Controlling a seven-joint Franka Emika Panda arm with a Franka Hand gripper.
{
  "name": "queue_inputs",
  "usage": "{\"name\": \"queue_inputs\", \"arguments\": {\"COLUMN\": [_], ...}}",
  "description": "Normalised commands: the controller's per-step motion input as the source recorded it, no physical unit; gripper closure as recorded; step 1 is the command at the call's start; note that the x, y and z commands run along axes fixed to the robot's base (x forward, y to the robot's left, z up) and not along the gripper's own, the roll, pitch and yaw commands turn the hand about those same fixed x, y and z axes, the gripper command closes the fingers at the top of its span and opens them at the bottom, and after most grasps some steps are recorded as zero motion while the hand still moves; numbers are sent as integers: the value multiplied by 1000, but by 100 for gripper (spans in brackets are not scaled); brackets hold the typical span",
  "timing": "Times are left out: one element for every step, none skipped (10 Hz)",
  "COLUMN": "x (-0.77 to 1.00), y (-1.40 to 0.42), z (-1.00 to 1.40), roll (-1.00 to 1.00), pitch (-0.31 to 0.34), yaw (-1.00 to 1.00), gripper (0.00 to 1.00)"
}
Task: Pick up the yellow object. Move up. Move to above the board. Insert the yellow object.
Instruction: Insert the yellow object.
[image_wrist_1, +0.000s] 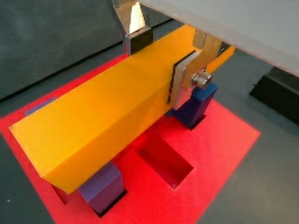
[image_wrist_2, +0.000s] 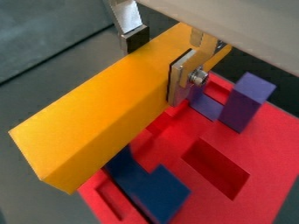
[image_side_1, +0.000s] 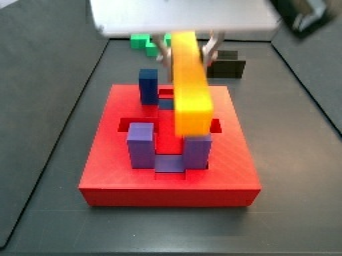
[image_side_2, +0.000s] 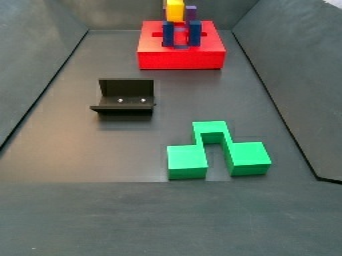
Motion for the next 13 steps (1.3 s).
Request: {"name": "queue_inputs", "arguments": {"x": [-580, -523, -377, -337, -171, 0, 100, 280, 254, 351, 389, 346, 23], "y": [-177, -160, -120, -46, -83, -57, -83, 0, 9, 154, 137, 51, -43], "z": [-354, -120, -100, -117, -214, -191, -294, -343, -397, -423, -391, -423, -517], "roll": [6, -14, 0, 0, 71, 63, 11, 0, 0, 0, 9, 26, 24], "pitch": [0, -21, -36, -43, -34, -30, -124, 0, 0, 20, 44, 39, 93], "yaw": [0, -11, 0, -11, 0, 0, 0, 0, 0, -9, 0, 0, 0], "gripper": [100, 100, 100, 100, 100, 100, 100, 100, 100, 100, 100, 100, 100]}}
